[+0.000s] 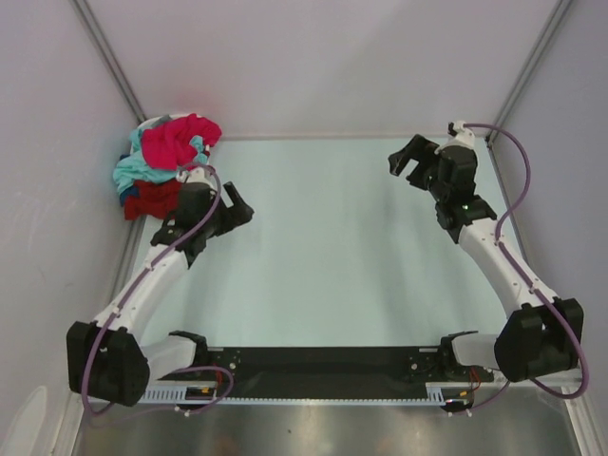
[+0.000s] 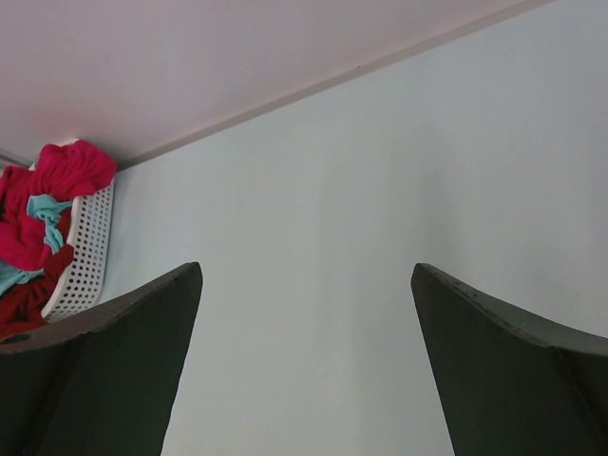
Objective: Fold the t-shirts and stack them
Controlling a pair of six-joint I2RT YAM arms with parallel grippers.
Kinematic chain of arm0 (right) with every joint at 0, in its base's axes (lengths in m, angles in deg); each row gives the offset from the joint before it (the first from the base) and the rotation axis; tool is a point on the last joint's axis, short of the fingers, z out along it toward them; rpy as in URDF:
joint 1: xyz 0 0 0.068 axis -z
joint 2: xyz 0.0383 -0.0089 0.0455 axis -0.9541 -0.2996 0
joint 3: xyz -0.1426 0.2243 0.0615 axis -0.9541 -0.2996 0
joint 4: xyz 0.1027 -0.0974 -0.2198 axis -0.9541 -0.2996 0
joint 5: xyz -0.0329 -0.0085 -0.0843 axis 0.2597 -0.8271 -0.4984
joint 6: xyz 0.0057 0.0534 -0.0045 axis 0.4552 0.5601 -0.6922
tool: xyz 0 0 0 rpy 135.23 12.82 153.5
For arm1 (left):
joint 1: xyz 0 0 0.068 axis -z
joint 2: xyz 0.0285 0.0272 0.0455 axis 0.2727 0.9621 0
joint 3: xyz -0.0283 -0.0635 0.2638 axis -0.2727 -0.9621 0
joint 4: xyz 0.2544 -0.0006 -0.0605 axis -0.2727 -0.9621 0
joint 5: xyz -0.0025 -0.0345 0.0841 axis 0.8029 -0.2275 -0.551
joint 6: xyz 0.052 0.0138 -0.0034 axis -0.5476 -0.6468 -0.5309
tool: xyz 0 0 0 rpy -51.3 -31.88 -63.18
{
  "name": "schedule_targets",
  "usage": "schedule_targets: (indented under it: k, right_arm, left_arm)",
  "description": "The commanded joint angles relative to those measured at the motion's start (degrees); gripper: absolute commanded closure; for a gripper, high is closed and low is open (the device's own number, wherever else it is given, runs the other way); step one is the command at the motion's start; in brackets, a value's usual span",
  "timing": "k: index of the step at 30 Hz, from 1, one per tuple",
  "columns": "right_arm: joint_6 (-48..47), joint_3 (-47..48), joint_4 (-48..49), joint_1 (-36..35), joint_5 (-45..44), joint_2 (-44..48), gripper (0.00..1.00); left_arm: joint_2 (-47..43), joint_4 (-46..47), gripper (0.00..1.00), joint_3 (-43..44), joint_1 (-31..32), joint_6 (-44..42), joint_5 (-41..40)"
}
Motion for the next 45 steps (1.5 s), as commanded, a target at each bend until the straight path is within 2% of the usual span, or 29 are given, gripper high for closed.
schedule_targets:
  k: [1,8,13,18,23,29,32,33,39,41,45]
  right_arm:
    - [-1.4,2.7,1.2,-0.1,0.8,-1.4,0.0]
    - [-0.6,-3.7,1.3,-0.6,3.7,0.6,0.0]
    - [-0.4,-5.9,-0.8,-3.0,2.2,1.6,0.0]
    - [1.9,-5.6,0.2,-7.4,2.2,1.1,0.0]
    - [0.5,-2.0,-0.2,-10.7,-0.5,-1.4,0.0]
    - [-2.0,6.5,-0.1,-11.0,-3.6,-4.3,0.0]
    - [-3.9,8.5,1.0,-10.8,-4.0,-6.8,0.0]
    - [-4.6,10.2,0.7,-10.6,-3.5,-7.8,0.0]
    - [-4.0,15.4,-2.5,-8.0,1.5,-12.3,0.0]
    - [-2.7,15.9,-2.1,-6.9,5.4,-12.8,0.0]
    - [-2.5,14.9,-1.8,-6.5,6.5,-13.2,0.0]
  left_arm:
    - [-4.0,3.3,0.07,-4.0,-0.1,4.7,-1.3]
    - [-3.7,4.3,0.07,-4.4,-0.1,3.0,1.6]
    - [-1.8,1.1,0.05,-2.0,-0.5,1.4,-4.8]
    - [1.0,-0.2,0.05,4.4,-2.8,-1.7,-5.9]
    - [6.7,-0.1,0.05,11.4,-6.0,-6.6,-3.8]
    - [12.0,-3.8,0.04,24.8,-10.3,-11.5,-2.4]
    - [15.3,-7.3,0.04,30.9,-12.0,-10.5,-2.9]
    - [15.6,-8.1,0.05,32.3,-15.0,-9.8,-1.5]
    - [18.1,-7.0,0.05,33.4,-21.5,-6.0,3.2]
    - [19.9,-6.7,0.05,33.9,-22.7,-5.2,3.4]
    - [22.8,-4.9,0.05,35.5,-24.4,-3.6,2.8]
